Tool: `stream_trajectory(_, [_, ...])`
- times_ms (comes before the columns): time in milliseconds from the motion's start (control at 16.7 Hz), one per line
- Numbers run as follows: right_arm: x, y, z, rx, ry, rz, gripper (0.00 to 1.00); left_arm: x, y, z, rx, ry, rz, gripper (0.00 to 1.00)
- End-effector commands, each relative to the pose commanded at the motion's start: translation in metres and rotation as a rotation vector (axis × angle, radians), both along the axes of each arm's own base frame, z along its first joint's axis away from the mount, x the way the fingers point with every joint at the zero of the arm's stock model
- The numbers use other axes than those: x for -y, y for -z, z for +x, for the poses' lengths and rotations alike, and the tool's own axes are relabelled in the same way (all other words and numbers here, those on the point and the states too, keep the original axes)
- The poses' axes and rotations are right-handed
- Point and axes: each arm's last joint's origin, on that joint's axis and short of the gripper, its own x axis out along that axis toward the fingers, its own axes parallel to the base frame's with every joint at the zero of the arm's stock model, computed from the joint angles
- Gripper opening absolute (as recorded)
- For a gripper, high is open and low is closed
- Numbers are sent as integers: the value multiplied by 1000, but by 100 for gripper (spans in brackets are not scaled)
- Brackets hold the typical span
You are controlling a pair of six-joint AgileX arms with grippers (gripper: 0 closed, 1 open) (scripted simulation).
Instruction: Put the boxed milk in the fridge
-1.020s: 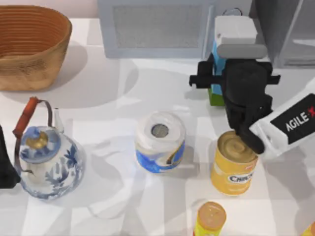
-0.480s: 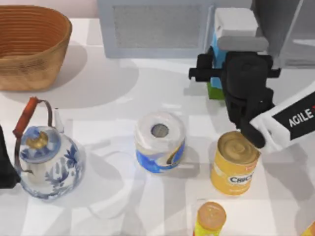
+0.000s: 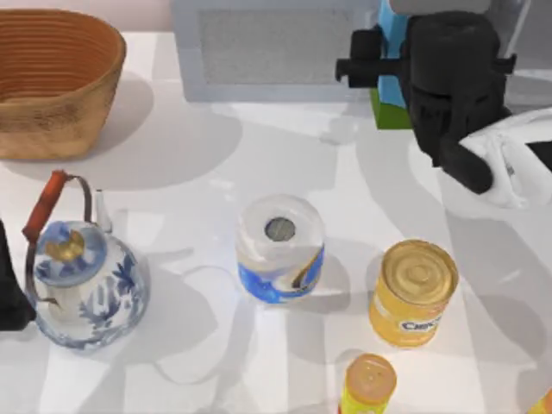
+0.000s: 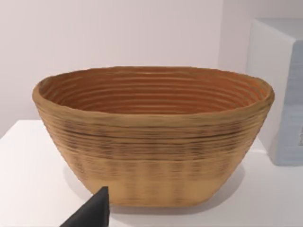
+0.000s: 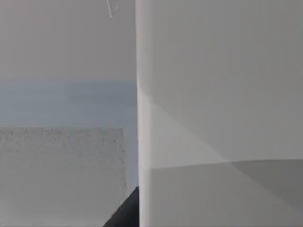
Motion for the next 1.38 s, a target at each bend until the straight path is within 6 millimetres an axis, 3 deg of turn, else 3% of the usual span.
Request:
stream_trajectory(240, [4,-42,-4,25,9,12,0,0,0,0,0,0,0,100])
stream_trajectory(600, [5,-42,-6,21,5,9,0,0,0,0,0,0,0,100])
stream_trajectory(780, [21,-48,-21,-2,-8,-12,0,0,0,0,0,0,0,100])
stream_trajectory(1080, [77,-76,-73,13,-8,-1,0,0,0,0,0,0,0,100])
stream_trajectory(1260, [118,-93,-124,73,1,32,0,0,0,0,0,0,0,100])
stream_trajectory(1380, [141,-93,-163,118,6,47,0,0,0,0,0,0,0,100])
